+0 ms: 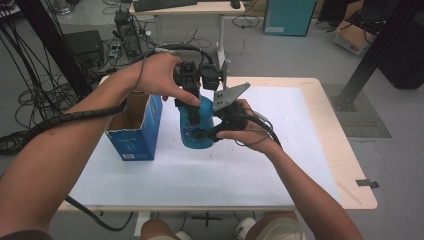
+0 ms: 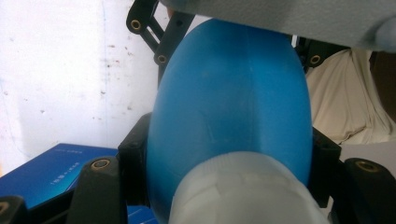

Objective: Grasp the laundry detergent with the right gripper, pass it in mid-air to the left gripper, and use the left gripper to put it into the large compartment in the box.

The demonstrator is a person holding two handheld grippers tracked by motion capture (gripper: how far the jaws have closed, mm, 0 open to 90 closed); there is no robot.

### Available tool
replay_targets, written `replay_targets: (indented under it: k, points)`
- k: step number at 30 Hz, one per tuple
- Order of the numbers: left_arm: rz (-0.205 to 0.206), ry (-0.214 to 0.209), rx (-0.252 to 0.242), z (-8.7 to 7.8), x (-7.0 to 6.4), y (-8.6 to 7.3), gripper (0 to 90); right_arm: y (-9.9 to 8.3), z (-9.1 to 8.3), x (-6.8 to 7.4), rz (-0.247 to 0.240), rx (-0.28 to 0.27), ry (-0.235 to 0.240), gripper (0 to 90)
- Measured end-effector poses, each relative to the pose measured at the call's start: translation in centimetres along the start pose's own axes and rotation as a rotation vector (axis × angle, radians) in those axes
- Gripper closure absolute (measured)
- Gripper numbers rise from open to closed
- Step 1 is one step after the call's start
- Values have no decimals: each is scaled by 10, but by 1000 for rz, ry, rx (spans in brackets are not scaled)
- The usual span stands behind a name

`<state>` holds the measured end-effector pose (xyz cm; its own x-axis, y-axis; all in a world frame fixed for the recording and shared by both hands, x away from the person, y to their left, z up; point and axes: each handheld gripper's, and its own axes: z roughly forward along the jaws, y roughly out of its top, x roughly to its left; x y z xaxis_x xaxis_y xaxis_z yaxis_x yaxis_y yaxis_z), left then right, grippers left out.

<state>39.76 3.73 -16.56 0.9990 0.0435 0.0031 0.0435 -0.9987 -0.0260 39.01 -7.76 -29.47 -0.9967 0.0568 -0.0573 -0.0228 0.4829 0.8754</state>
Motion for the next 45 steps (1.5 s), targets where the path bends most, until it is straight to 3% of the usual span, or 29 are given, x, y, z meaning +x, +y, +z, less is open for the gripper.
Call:
replay_targets:
  k: [11,24,27,30,31,32,40,41,45]
  points:
    - [3,4,0,1,0,1,369,-2,1,0,2,-10,6,424]
    - [-1,-25,8,3,3,1,371,-4,3,-2,9,-8,17,421]
    - [-9,-3,-1,5,2,0,371,-4,4,-2,8,-12,18,419]
    - [-5,-13,1,5,3,0,371,-5,4,-4,-5,-12,17,419]
    - [-4,-16,3,5,3,0,370,-5,2,0,50,22,11,418]
    - [-4,-10,3,5,2,0,371,-5,3,-2,27,7,17,418]
    - [-15,-12,5,5,1,0,371,-5,3,-2,28,2,24,416]
    - [4,-12,-1,5,3,1,371,-5,3,-2,28,2,24,416]
    - [9,-18,-12,7,3,1,371,-5,3,-2,23,7,21,416]
